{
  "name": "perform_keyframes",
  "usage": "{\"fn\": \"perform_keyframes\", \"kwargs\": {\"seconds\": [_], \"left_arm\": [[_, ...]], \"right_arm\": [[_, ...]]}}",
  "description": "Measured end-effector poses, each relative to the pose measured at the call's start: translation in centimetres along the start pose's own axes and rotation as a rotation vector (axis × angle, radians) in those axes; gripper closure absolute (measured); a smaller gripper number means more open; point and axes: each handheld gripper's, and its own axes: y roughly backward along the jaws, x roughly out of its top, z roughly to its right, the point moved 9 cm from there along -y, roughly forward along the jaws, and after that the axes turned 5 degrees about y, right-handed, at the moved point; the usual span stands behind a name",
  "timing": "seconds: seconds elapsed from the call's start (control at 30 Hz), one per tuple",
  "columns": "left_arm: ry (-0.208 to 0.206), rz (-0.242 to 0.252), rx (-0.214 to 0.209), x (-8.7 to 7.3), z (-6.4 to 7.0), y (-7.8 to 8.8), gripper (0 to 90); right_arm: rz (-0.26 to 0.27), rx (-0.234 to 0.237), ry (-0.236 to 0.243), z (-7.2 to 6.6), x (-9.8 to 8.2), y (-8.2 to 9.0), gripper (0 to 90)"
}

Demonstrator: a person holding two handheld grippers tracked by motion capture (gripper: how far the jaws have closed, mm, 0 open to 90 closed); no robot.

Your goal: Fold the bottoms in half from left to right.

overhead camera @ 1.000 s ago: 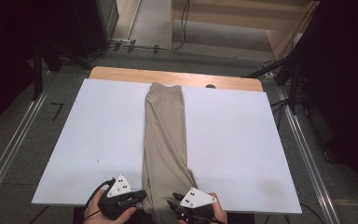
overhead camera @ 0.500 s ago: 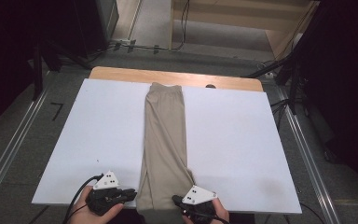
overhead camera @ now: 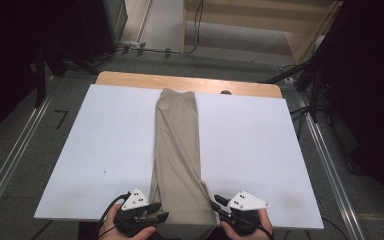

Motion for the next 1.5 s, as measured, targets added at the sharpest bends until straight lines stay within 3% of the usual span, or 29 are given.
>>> {"fn": "perform_keyframes", "kwargs": {"seconds": [0.13, 0.17, 0.2, 0.23, 0.37, 0.5, 0.67, 0.73, 0.8, 0.9, 0.93, 1.07, 1.2, 1.33, 1.4, 1.43, 1.5], "left_arm": [[-0.036, 0.005, 0.062, 0.1, 0.3, -0.5, 65.0], [-0.045, 0.005, 0.078, 0.2, 0.2, -0.5, 72.5], [-0.048, 0.005, 0.087, 0.2, 0.2, -0.6, 72.5], [-0.055, 0.001, 0.091, 0.3, 0.1, -0.6, 81.3], [-0.077, -0.009, 0.064, 0.4, 0.0, -0.6, 89.9], [-0.024, 0.027, -0.015, 0.9, -0.1, 0.1, 90.0], [0.0, 0.063, -0.083, 1.2, -0.1, 1.6, 90.0], [0.007, 0.069, -0.105, 1.1, -0.2, 2.3, 90.0], [0.025, 0.079, -0.108, 0.9, -0.6, 3.0, 90.0], [0.066, 0.092, -0.156, 0.9, -1.2, 3.9, 90.0], [0.081, 0.086, -0.178, 0.8, -1.3, 4.0, 90.0], [0.094, 0.053, -0.178, 0.3, -1.8, 3.4, 90.0], [0.057, 0.007, -0.139, -0.1, -1.5, 2.1, 89.3], [0.046, -0.018, -0.107, -0.2, -1.3, 1.3, 81.6], [0.033, -0.017, -0.054, -0.2, -1.4, 1.0, 66.5], [0.027, -0.008, -0.035, -0.1, -1.4, 0.9, 66.5], [-0.015, 0.007, 0.051, 0.2, -1.7, 1.0, 62.2]], "right_arm": [[-0.056, 0.019, -0.004, -0.1, -0.7, -1.2, 64.8], [-0.081, 0.005, -0.008, 0.0, -1.0, -1.6, 66.7], [-0.081, 0.005, -0.008, 0.0, -1.0, -1.6, 66.7], [-0.096, 0.002, -0.026, 0.2, -1.1, -1.8, 73.4], [-0.105, 0.01, -0.056, 0.4, -1.4, -2.1, 82.6], [-0.078, 0.055, -0.087, 0.2, -0.9, -1.8, 87.7], [-0.023, 0.083, -0.067, -0.9, 0.1, -1.0, 87.8], [0.002, 0.099, -0.032, -2.0, 0.7, -0.7, 87.8], [0.007, 0.105, -0.027, -2.2, 0.9, -0.7, 87.8], [0.011, 0.122, -0.029, -2.8, 1.0, -0.7, 87.8], [0.009, 0.124, -0.028, -2.8, 1.0, -0.7, 87.8], [-0.001, 0.125, -0.031, -2.8, 0.8, -0.7, 87.9], [-0.018, 0.121, -0.043, -2.4, 0.3, -0.8, 87.9], [-0.034, 0.115, -0.049, -2.0, -0.1, -0.8, 87.9], [-0.04, 0.116, -0.049, -1.9, -0.4, -0.8, 87.9], [-0.04, 0.116, -0.049, -1.9, -0.4, -0.8, 87.9], [-0.043, 0.113, -0.047, -1.9, -0.4, -0.8, 87.9]]}}
